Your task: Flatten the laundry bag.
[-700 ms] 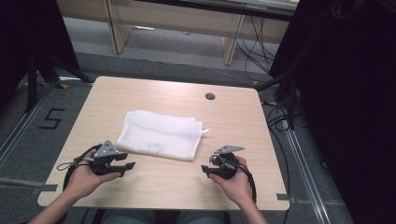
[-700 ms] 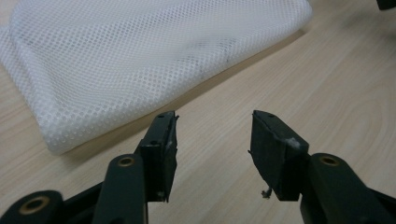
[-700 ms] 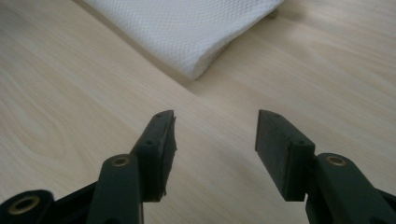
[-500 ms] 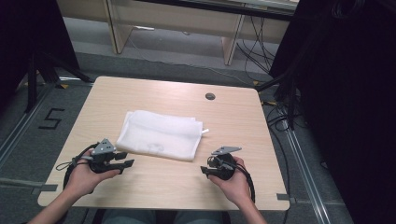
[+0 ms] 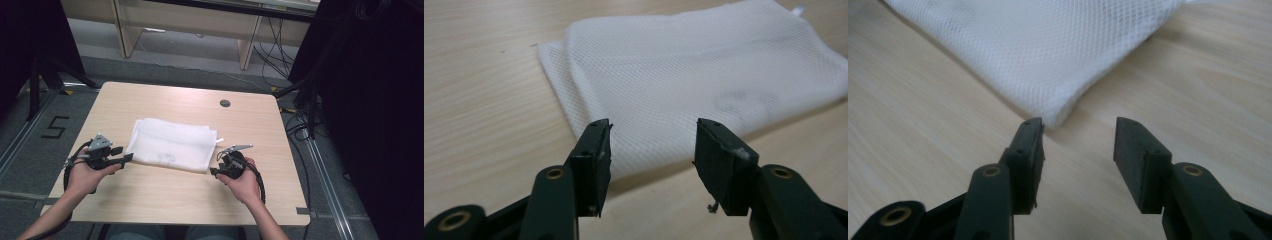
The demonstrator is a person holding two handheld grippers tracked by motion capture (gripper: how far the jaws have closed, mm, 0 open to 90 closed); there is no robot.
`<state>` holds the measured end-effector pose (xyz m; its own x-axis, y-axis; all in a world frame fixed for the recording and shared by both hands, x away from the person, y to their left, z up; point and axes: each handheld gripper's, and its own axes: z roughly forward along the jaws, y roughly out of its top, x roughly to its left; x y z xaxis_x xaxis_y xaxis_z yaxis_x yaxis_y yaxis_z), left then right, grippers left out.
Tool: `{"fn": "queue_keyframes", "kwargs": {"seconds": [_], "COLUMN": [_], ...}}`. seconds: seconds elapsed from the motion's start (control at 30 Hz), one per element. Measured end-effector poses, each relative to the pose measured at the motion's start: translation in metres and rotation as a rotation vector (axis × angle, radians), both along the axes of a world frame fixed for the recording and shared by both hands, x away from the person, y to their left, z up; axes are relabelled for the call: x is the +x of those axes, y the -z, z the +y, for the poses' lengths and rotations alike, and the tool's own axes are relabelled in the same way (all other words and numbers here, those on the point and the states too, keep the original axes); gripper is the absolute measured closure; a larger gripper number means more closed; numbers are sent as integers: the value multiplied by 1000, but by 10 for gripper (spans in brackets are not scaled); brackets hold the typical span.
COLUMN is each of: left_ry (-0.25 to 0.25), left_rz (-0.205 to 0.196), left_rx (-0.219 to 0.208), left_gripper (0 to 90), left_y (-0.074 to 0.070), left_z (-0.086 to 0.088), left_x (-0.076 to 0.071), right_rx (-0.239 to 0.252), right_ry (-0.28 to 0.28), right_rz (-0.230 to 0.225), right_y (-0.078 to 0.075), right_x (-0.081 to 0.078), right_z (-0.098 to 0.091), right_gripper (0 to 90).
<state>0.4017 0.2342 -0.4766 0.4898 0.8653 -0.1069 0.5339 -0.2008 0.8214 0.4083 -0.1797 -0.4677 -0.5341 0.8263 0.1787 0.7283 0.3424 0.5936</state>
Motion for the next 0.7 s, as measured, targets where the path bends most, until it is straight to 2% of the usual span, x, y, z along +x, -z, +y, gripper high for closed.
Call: {"fn": "queue_keyframes", "kwargs": {"seconds": [0.1, 0.13, 0.17, 0.23, 0.3, 0.33, 0.37, 0.4, 0.43, 0.47, 0.5, 0.53, 0.57, 0.6, 0.63, 0.7], "left_ry": [-37, -35, -34, -24, -11, -11, -9, -6, -10, 5, 18, 22, 37, 41, 55, 62], "left_rz": [12, 28, 42, 62, 77, 84, 91, 96, 107, 125, 138, 136, 141, 150, 164, 168], "left_rx": [-8, 16, 16, 25, 33, 38, 39, 42, 42, 66, 97, 92, 108, 111, 129, 133], "left_gripper": [475, 475, 477, 478, 499, 514, 526, 539, 556, 571, 595, 617, 636, 660, 712, 737], "left_y": [3, 4, 6, 10, 12, 13, 14, 16, 18, 19, 19, 21, 21, 21, 23, 24], "left_z": [0, 1, 0, -2, -4, -5, -6, -7, -8, -7, -6, -7, -6, -7, -8, -10], "left_x": [16, 20, 23, 30, 34, 35, 36, 37, 38, 38, 38, 38, 38, 37, 36, 36], "right_rx": [-8, -9, -14, -16, -41, -57, -67, -67, -84, -103, -127, -151, -157, -135, -157, -155], "right_ry": [4, 10, 9, 11, 28, 17, 27, 42, 37, 31, 30, 27, 11, 28, 4, 2], "right_rz": [-9, -7, -6, -5, -15, -6, 0, 25, 21, 34, 26, 38, 30, 71, 62, 70], "right_y": [-1, -1, -1, 0, 2, 3, 4, 5, 7, 9, 12, 12, 14, 11, 11, 10], "right_x": [12, 15, 23, 28, 38, 41, 44, 46, 49, 50, 51, 51, 52, 50, 50, 49], "right_z": [10, 12, 18, 21, 27, 27, 30, 33, 35, 36, 38, 39, 39, 42, 42, 43], "right_gripper": [516, 510, 501, 499, 497, 496, 498, 506, 521, 539, 577, 623, 685, 735, 804, 829]}}
